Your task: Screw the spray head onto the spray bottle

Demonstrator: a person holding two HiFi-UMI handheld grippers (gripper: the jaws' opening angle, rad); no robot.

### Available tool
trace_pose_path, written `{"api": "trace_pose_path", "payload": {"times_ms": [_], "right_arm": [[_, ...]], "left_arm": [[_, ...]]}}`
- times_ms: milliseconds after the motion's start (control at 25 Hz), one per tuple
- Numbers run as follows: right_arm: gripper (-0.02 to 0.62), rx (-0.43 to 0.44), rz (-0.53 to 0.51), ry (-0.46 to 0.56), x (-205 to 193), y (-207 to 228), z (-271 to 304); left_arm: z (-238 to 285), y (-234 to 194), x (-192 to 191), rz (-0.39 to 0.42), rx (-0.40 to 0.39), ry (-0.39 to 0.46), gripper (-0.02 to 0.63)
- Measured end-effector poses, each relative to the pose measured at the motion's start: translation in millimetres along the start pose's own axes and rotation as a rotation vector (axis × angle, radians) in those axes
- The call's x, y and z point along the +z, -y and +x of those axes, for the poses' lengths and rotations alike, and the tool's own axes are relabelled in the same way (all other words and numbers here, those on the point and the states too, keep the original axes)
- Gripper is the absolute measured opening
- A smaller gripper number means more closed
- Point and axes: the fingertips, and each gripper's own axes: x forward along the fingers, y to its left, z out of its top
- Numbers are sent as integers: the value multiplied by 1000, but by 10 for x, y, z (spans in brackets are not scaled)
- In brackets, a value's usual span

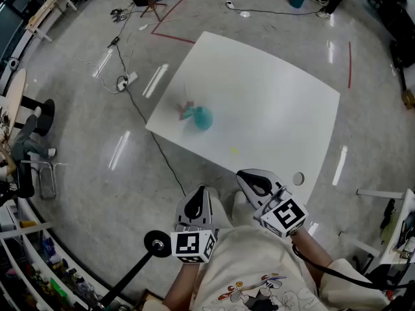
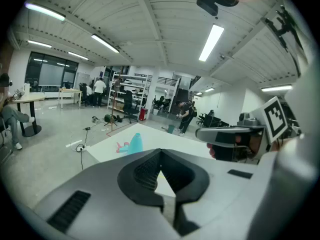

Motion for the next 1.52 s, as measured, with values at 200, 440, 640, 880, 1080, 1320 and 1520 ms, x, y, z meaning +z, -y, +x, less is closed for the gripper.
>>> {"api": "trace_pose_path", "payload": {"times_ms": [200, 440, 640, 880, 1080, 1320, 1520], "right_arm": [[6, -9, -36, -16, 104, 218, 493], [6, -113, 59, -7, 384, 622, 1011], [6, -183, 66, -13, 562, 803, 1353], [6, -183, 89, -65, 604, 930, 1448], [6, -206, 136, -87, 609, 1144, 1413], [6, -201, 157, -111, 558, 1333, 1485], [6, -183, 151, -112, 562, 1298, 1582]], "left_arm": [[461, -395, 185, 34, -39, 2, 6], [1072, -930, 296, 215, -94, -35, 283], [1921, -1361, 224, 404, -118, 32, 497], [2807, -1441, -235, 494, -218, -81, 524], [3234, -1495, -318, 470, -231, -134, 525], [3450, -1412, -485, 527, -257, -197, 523], [3465, -1392, -511, 513, -289, -197, 433]]}}
